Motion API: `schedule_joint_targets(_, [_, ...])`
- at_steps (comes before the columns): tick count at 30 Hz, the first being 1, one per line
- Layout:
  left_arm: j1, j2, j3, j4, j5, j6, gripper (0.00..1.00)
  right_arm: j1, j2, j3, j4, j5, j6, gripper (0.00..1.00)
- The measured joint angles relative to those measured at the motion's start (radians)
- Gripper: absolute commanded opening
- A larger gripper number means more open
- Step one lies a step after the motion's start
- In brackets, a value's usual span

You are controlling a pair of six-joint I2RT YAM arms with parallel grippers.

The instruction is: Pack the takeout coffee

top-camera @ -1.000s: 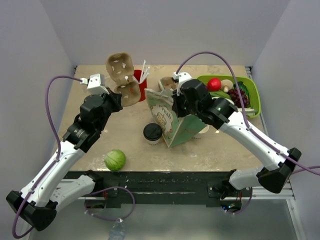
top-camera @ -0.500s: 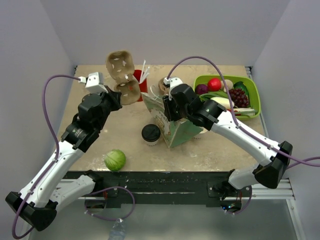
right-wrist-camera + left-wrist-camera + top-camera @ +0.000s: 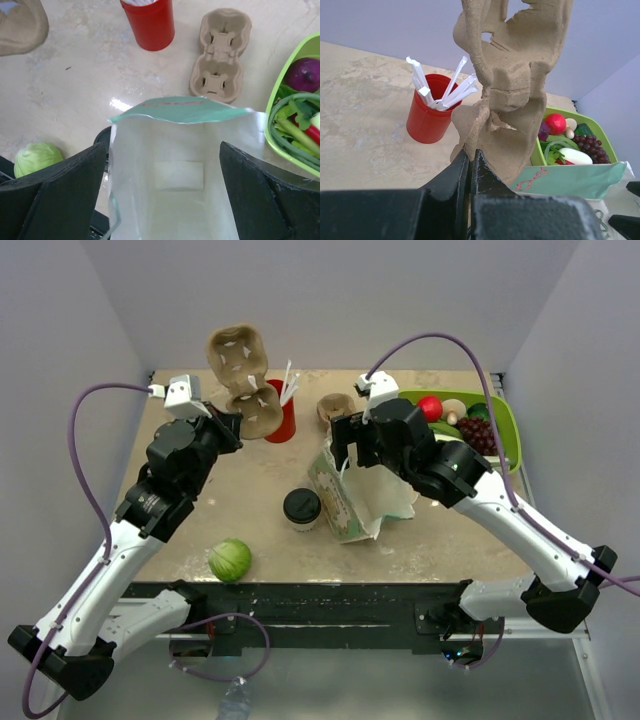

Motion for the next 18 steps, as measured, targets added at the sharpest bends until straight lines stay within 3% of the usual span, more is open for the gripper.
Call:
schedule_joint_targets(10, [0.000, 0.001, 0.000, 0.004, 0.008, 0.000, 0.00, -0.003, 0.001, 0.042, -0.046, -0.049, -0.063, 0.96])
schedule_joint_targets(13, [0.000, 0.009, 0.000, 0.021, 0.011, 0.000, 0.00, -0.003, -0.017, 0.047, -0.046, -0.074, -0.082, 0.80])
schedule_joint_targets(14, [0.000, 0.014, 0.001, 0.023, 0.014, 0.000, 0.00, -0.003, -0.026, 0.052, -0.045, -0.076, -0.084, 0.69])
schedule_joint_targets(18, [0.000, 0.043, 0.001, 0.035, 0.024, 0.008, 0.00, -0.003, -0.042, 0.086, -0.055, -0.058, -0.068, 0.68])
